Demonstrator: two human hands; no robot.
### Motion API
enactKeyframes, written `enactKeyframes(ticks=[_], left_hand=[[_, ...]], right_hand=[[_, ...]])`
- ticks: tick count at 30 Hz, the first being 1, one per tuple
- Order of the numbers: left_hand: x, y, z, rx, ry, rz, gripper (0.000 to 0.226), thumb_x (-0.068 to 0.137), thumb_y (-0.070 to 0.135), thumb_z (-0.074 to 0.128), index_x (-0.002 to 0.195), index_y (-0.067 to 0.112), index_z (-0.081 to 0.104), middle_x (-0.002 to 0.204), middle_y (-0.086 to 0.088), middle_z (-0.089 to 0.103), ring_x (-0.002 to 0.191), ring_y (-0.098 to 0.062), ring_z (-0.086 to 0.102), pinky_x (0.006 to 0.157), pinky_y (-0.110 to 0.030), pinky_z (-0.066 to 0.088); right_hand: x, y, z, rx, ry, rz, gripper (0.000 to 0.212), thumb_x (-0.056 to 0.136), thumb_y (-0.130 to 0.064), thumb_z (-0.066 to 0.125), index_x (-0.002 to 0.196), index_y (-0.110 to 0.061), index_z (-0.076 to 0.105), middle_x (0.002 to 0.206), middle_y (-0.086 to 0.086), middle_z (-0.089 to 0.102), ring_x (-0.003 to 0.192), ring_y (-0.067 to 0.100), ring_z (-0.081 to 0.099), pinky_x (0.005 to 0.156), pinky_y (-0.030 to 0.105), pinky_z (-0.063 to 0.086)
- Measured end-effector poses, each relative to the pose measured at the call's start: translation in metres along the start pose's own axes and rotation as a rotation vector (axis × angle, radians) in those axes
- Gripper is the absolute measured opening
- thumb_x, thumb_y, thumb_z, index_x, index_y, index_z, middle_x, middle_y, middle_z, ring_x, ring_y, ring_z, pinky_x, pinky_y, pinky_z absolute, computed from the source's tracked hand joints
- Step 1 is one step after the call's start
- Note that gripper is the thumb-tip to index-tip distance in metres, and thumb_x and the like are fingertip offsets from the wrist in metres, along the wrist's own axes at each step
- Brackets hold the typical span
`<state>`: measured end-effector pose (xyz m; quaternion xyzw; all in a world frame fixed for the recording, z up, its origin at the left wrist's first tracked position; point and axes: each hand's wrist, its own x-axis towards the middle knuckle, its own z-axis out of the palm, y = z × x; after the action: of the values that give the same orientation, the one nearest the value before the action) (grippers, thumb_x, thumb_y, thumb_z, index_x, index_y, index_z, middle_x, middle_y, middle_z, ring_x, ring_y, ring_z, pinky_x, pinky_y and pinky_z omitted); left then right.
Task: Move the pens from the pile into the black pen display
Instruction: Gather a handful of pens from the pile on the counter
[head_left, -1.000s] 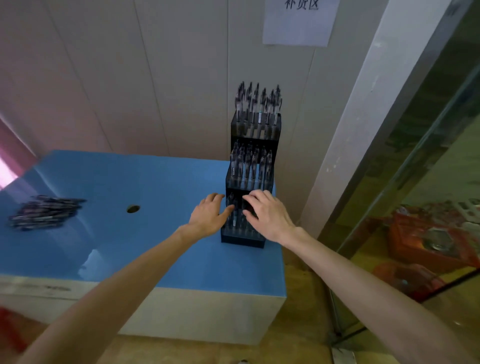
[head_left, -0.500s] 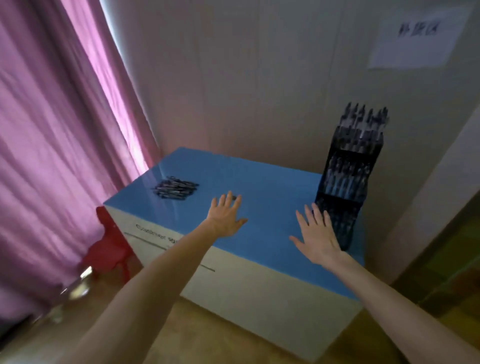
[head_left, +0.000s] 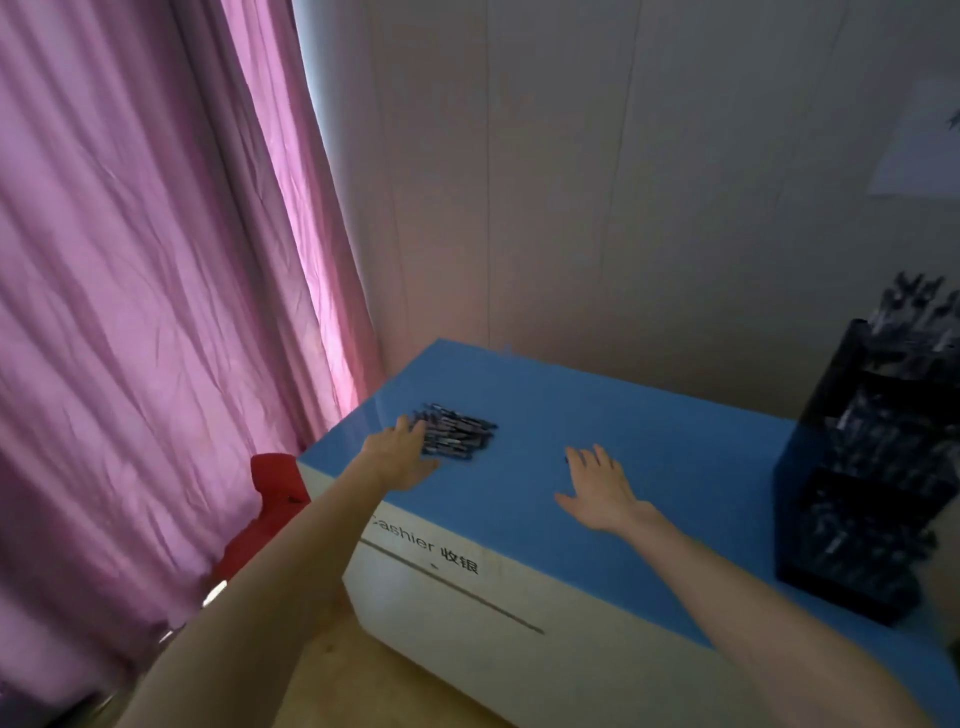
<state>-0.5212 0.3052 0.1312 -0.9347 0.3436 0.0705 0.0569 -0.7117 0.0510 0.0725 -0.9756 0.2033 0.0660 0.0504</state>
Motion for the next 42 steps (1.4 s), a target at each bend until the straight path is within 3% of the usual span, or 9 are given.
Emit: enactKeyframes(ticks=[5,10,15,24,29,36,42], left_hand=[[0.046,-0.095,-0.007,-0.019,0.015,0.040,0.066,0.099,0.054,0.049,0.150,0.015,0.036,0.146,-0.009,0.043,0.126,-0.034,0.053,0.099,-0.047,0.048],[0.088,-0.135,0.010,-0.043,-0.031,0.120,0.053,0.100,0.049,0.050,0.140,0.015,0.049,0.138,-0.006,0.052,0.123,-0.029,0.056,0.095,-0.039,0.047],[0.136,-0.136,0.028,-0.114,-0.037,0.180,0.050,0.102,0.049,0.047,0.141,0.017,0.052,0.143,-0.004,0.055,0.129,-0.028,0.054,0.104,-0.043,0.046],[0.248,-0.123,0.041,-0.130,-0.101,0.253,0.040,0.099,0.043,0.053,0.129,0.019,0.060,0.133,-0.004,0.061,0.121,-0.027,0.059,0.097,-0.040,0.050],[0.308,-0.114,0.061,-0.163,-0.150,0.263,0.045,0.100,0.040,0.054,0.140,0.020,0.054,0.144,-0.004,0.055,0.127,-0.028,0.055,0.100,-0.038,0.046],[0.346,-0.119,0.094,-0.248,-0.168,0.332,0.029,0.100,0.030,0.056,0.124,0.016,0.064,0.128,-0.007,0.065,0.112,-0.030,0.061,0.088,-0.037,0.051],[0.368,-0.127,0.108,-0.383,-0.161,0.353,0.027,0.099,0.016,0.058,0.123,0.010,0.068,0.122,-0.010,0.066,0.110,-0.029,0.064,0.095,-0.037,0.051]], right_hand=[[0.071,-0.074,0.000,0.127,-0.008,0.036,0.080,0.103,-0.044,0.051,0.162,-0.010,0.008,0.162,0.011,0.027,0.151,0.033,0.021,0.121,0.045,0.026],[0.118,-0.112,0.003,0.182,0.005,0.046,0.072,0.105,-0.038,0.051,0.161,-0.012,0.014,0.162,0.009,0.030,0.149,0.028,0.028,0.120,0.041,0.030],[0.175,-0.113,0.002,0.253,-0.017,0.059,0.067,0.104,-0.037,0.054,0.158,-0.010,0.026,0.157,0.011,0.039,0.142,0.029,0.039,0.114,0.039,0.037],[0.292,-0.110,0.017,0.427,-0.059,0.076,0.054,0.104,-0.030,0.058,0.151,-0.009,0.041,0.154,0.010,0.044,0.139,0.026,0.046,0.114,0.042,0.040],[0.338,-0.107,0.035,0.424,-0.119,0.027,0.051,0.102,-0.027,0.061,0.148,-0.011,0.047,0.148,0.008,0.051,0.131,0.026,0.052,0.109,0.038,0.044],[0.368,-0.087,0.045,0.277,-0.189,-0.087,0.042,0.096,-0.030,0.066,0.136,-0.017,0.062,0.131,0.002,0.065,0.117,0.021,0.062,0.096,0.035,0.052],[0.373,-0.076,0.059,0.302,-0.135,-0.092,0.032,0.095,-0.035,0.063,0.122,-0.019,0.067,0.114,-0.002,0.064,0.103,0.018,0.062,0.085,0.032,0.052]])
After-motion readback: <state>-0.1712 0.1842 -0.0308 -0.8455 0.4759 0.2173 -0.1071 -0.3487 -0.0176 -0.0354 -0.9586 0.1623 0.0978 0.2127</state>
